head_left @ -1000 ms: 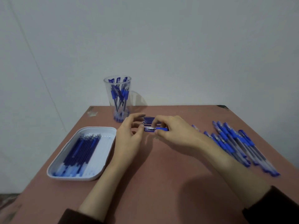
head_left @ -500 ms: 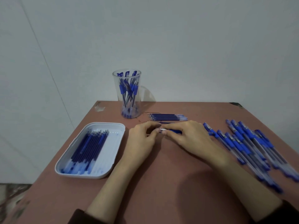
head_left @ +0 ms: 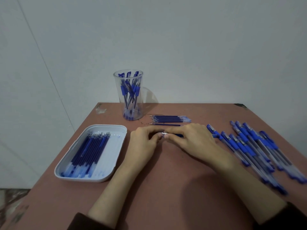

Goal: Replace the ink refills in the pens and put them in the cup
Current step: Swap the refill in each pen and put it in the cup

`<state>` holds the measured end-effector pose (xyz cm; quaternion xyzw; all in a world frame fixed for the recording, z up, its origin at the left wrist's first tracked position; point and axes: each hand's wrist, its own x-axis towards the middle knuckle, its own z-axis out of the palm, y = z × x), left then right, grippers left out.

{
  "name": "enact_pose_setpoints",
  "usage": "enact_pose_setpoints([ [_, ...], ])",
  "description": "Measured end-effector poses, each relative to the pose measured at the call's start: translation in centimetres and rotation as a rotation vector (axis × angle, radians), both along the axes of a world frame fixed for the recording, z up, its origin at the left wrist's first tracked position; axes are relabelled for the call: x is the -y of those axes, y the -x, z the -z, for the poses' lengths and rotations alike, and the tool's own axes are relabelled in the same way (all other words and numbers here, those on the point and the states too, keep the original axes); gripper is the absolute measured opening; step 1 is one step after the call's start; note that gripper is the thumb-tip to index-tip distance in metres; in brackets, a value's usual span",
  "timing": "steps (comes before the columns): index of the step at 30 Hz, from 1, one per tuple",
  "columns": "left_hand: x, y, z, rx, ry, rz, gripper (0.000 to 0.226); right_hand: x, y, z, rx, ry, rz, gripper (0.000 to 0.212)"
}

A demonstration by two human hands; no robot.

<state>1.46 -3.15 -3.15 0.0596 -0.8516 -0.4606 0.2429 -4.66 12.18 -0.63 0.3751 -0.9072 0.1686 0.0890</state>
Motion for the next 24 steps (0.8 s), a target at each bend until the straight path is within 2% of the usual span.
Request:
enact_pose_setpoints([
  [11, -0.1, -0.2, -0.5, 0.013, -0.009, -0.046, 0.019, 0.1, 0.1, 0.4, -0.050, 0.029, 0.048, 0.026],
  [17, 0.0, -0.4, -0.6, 0.055, 0.011, -0.155, 0.016, -0.4, 1.1, 0.8, -0.070, 0.028, 0.141, 0.023],
  [19, -0.1, -0.5, -0.8, 0.104, 0.056, -0.114, 0.013, -0.6, 1.6, 1.0, -0.025, 0.095, 0.165, 0.024],
  [24, -0.8, -0.7, -1.0, 0.247, 0.228, 0.051, 0.013, -0.3, 1.3, 0.7, 0.173, 0.446, 0.055, 0.019],
])
